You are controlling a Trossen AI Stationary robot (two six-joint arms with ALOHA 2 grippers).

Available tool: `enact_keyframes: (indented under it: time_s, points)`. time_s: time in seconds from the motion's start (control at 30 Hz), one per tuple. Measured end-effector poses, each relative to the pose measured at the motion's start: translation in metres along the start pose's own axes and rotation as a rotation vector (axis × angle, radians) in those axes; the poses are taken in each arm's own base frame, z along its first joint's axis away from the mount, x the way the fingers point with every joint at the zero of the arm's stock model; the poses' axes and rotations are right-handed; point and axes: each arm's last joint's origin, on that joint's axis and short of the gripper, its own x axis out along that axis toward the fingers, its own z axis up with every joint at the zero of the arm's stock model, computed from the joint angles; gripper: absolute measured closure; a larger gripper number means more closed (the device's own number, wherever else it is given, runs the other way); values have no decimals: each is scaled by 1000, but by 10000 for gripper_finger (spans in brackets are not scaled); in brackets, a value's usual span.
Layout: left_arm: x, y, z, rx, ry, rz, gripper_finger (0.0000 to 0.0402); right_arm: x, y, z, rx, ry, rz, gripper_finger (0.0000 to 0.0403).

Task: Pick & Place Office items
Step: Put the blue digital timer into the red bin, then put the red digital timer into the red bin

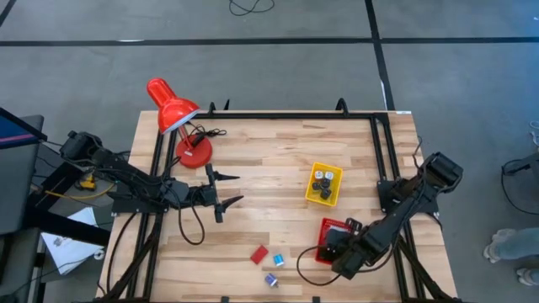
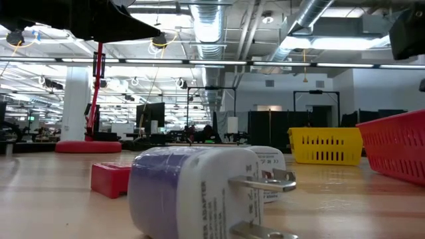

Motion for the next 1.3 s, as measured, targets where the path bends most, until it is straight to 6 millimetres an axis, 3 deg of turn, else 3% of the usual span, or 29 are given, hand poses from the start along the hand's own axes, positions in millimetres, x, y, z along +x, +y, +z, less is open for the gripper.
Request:
enact_keyframes:
  time_s: [0.37,0.7,0.9,1.03,1.3]
  points:
    - [0,0,0,-44,-5,-14,120,-13,-5,2,32,-28,4,237]
    - [-1,-12,3,-235,-105,-381,120,-60,-21,18,132,-299,88,189]
    - [5,-35,-9,-200,-63,-481,120,-67,-26,25,126,-448,40,163]
    - [15,-56,-13,-273,-20,-509,120,-65,-32,35,161,-488,0,161]
    - [33,-102,-10,-149,147,-612,120,-60,-46,60,237,-516,-52,161]
